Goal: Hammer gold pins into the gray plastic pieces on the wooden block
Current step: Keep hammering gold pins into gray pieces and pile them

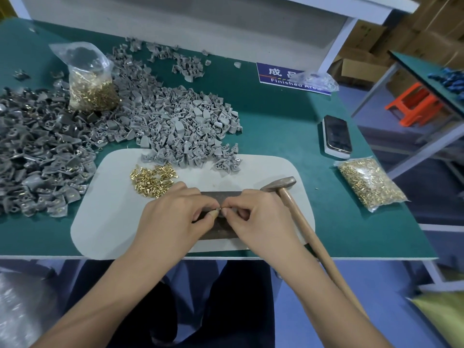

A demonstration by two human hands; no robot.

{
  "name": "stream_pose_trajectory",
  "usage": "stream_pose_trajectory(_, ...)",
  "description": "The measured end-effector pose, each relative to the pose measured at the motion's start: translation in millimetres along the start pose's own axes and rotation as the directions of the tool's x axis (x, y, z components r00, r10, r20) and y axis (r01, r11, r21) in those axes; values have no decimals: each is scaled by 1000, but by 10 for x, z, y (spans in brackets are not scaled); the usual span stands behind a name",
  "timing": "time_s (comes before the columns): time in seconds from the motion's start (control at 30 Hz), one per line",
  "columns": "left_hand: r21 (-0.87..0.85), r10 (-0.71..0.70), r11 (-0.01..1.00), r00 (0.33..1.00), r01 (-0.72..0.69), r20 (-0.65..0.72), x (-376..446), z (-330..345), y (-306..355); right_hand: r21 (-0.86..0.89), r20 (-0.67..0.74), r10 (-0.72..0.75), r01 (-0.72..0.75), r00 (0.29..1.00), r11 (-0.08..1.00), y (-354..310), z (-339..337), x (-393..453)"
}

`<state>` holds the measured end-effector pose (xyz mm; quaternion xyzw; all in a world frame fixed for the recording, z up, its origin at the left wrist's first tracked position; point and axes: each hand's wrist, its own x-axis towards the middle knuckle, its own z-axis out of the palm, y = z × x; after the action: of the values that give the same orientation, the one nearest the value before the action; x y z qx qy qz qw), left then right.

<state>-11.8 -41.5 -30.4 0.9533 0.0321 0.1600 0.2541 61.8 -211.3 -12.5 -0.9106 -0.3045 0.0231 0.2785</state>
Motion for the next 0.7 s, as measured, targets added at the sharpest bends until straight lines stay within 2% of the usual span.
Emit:
stream_pose_trajectory(0.13, -12, -6, 1000, 1000, 6, 2, -1, 20, -23, 62, -57, 26, -23, 998, 998, -3, 66, -73)
stream_pose_trajectory(0.4, -28, -52, 998, 999, 52, 8, -2, 50, -6, 94, -82, 49, -41, 995, 995, -2, 112, -83)
stream_pose_trajectory(0.47, -23, -59, 998, 998, 59, 10, 10, 47, -2, 179, -105, 28, -9, 994, 984, 42, 96, -88)
stream_pose_trajectory(0.53, -27, -62, 998, 998, 63, 14, 21, 44, 9, 305, -231, 68, 6, 971, 952, 163, 35, -119)
stream_pose_trajectory(0.6, -36, -60, 998, 998, 60, 13, 25, 44, 16, 313, -373, 207, -88, 904, 946, 390, -27, -157)
stream_pose_trajectory(0.63, -33, -56, 998, 998, 57, 12, 26, 42, 19, 252, -411, 281, -189, 867, 949, 523, -47, -168)
stream_pose_trajectory(0.7, -14, -47, 999, 999, 47, 15, 35, 26, 26, 19, -402, 413, -443, 817, 896, 750, -53, -203)
